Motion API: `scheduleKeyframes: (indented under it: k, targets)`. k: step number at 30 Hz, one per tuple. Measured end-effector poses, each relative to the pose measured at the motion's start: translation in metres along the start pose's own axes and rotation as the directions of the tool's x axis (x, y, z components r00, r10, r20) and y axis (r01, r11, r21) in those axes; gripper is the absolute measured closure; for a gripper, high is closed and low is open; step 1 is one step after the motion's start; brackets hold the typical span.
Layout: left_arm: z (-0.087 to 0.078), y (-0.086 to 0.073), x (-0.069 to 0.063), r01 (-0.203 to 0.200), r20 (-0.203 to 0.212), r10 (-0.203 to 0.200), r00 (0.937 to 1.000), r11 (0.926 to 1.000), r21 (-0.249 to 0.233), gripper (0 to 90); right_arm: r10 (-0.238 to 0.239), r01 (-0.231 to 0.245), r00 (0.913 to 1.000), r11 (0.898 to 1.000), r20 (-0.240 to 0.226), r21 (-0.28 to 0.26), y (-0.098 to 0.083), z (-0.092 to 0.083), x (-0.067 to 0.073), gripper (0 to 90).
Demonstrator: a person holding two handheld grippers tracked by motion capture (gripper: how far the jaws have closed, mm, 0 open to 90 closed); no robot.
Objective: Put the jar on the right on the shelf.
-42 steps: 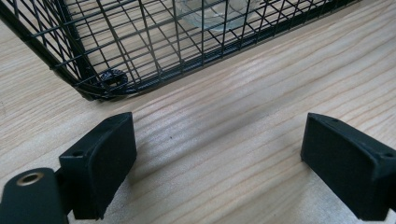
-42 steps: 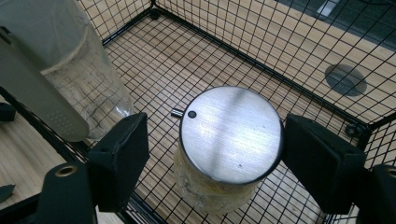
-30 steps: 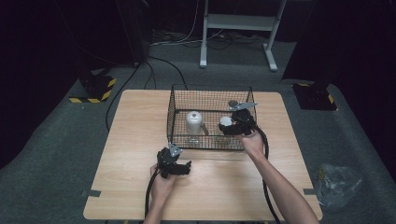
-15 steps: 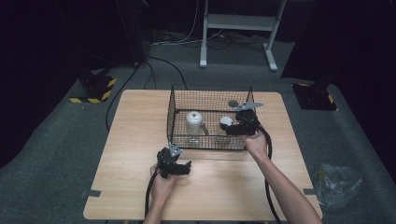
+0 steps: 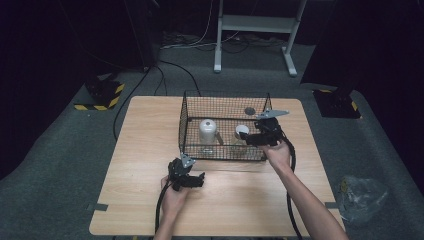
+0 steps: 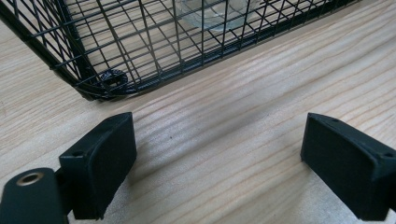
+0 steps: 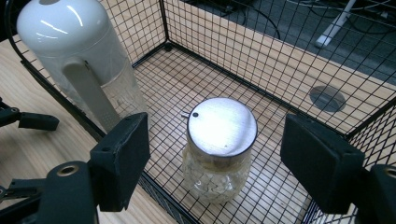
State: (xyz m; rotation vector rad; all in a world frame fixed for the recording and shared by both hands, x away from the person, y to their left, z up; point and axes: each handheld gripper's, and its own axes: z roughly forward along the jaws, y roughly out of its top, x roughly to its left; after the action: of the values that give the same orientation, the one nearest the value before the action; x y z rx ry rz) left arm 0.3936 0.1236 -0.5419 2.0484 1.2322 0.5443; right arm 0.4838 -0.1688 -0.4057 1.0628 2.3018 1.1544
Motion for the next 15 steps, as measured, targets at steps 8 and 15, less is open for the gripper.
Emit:
scheduleKeyframes:
  k: [8,15]
  targets:
    - [0.000,0.000,0.000,0.000,0.000,0.000,1.0000,1.0000,0.000,10.5,0.005,-0.005,0.9999,1.000,-0.011,-0.016,-0.003,-0.006,0.000,24.0]
    - [0.000,0.000,0.000,0.000,0.000,0.000,1.0000,1.0000,0.000,10.5,0.003,-0.004,0.9999,0.999,-0.015,-0.033,-0.006,-0.012,0.000,24.0]
